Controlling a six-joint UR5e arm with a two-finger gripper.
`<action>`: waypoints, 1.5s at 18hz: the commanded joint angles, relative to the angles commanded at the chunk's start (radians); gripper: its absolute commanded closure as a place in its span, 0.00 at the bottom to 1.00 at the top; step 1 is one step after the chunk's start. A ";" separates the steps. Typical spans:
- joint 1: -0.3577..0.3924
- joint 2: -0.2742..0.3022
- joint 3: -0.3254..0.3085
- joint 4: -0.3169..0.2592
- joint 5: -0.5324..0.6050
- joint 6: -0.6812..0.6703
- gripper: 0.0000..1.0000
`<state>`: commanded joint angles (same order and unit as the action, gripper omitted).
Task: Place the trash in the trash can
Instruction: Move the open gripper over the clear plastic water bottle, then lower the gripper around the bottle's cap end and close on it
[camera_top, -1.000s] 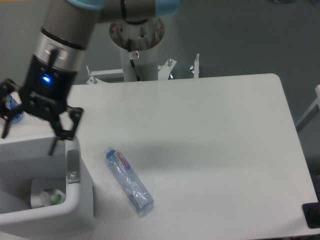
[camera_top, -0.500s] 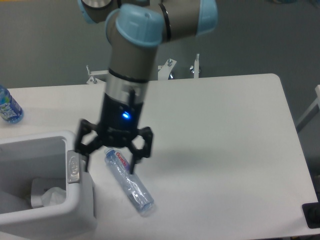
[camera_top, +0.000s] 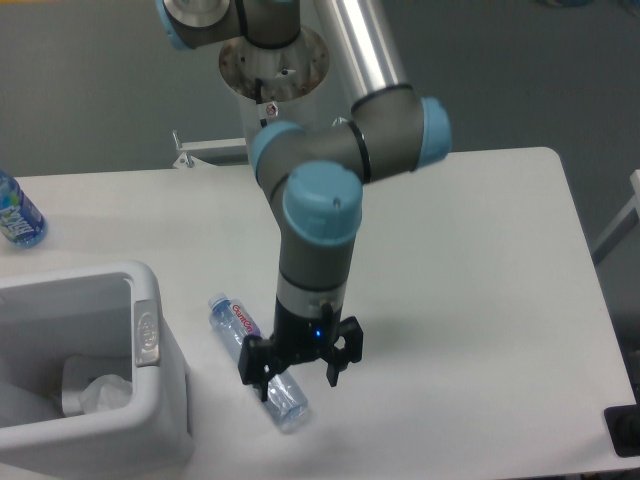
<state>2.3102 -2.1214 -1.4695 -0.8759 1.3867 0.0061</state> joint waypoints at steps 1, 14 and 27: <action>-0.005 -0.014 -0.014 0.003 0.015 0.003 0.00; -0.083 -0.107 -0.022 0.011 0.115 -0.002 0.00; -0.083 -0.117 -0.032 0.012 0.135 -0.006 0.37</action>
<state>2.2273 -2.2381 -1.5018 -0.8636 1.5217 0.0000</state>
